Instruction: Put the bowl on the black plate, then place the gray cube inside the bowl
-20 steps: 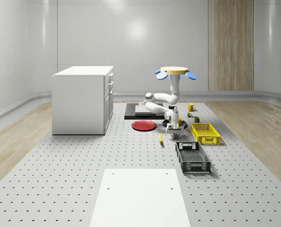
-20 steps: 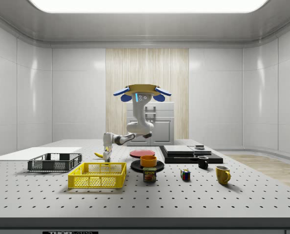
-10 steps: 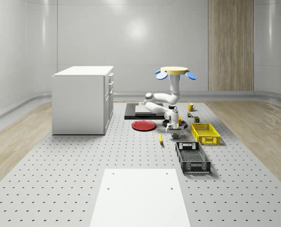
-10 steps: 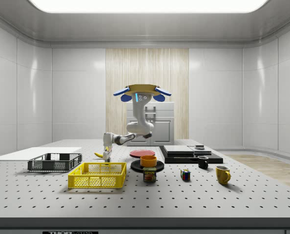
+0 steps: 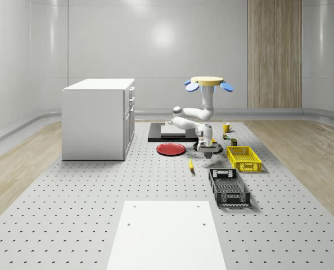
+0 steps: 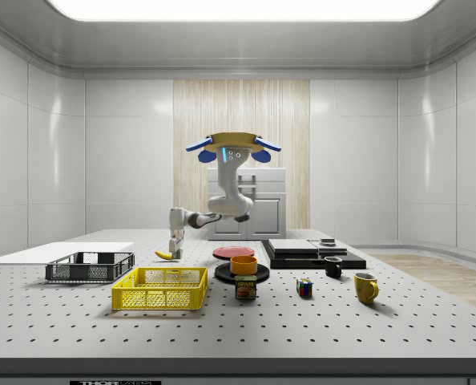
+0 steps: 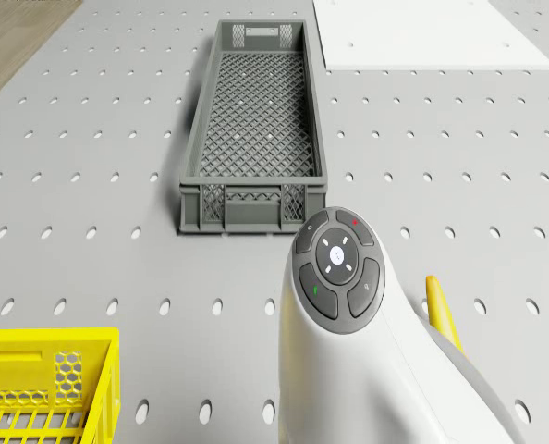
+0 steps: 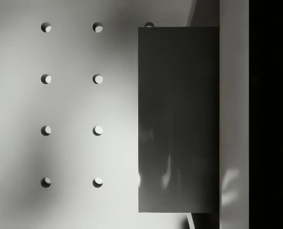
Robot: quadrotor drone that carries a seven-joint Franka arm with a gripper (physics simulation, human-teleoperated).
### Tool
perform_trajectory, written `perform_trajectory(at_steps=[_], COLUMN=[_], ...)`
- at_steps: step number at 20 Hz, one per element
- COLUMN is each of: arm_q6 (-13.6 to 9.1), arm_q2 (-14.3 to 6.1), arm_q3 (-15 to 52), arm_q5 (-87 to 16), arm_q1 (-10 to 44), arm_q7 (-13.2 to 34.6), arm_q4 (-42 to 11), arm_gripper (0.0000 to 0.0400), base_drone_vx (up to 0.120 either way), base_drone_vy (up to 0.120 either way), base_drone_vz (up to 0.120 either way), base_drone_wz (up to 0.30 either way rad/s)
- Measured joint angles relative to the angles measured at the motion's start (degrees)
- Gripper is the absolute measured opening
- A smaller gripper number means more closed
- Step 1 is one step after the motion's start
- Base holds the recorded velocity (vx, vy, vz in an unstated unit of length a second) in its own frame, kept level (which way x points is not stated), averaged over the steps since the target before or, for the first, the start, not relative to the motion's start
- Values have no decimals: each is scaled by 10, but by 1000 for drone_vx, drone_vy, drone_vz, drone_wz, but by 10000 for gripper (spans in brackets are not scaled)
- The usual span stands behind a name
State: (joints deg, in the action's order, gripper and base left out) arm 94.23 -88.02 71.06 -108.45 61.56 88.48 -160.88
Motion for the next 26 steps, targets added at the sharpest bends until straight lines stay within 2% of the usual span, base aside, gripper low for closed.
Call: perform_trajectory(at_steps=[6,14,17,23,26], arm_q6=[-3,-3,-2,-1,-1], arm_q2=[-1,-3,-4,-5,-5], arm_q3=[10,14,14,15,15], arm_q5=[10,14,14,15,15], arm_q1=[-1,-1,-1,-1,-1], arm_q7=[0,1,1,1,1], arm_q4=[-3,-4,-4,-4,-4], arm_gripper=[250,250,250,250,250], base_drone_vx=[0,-120,-120,-120,-120], base_drone_vy=[7,120,107,0,0], base_drone_vz=[120,70,0,0,80], base_drone_wz=[0,0,0,0,0])
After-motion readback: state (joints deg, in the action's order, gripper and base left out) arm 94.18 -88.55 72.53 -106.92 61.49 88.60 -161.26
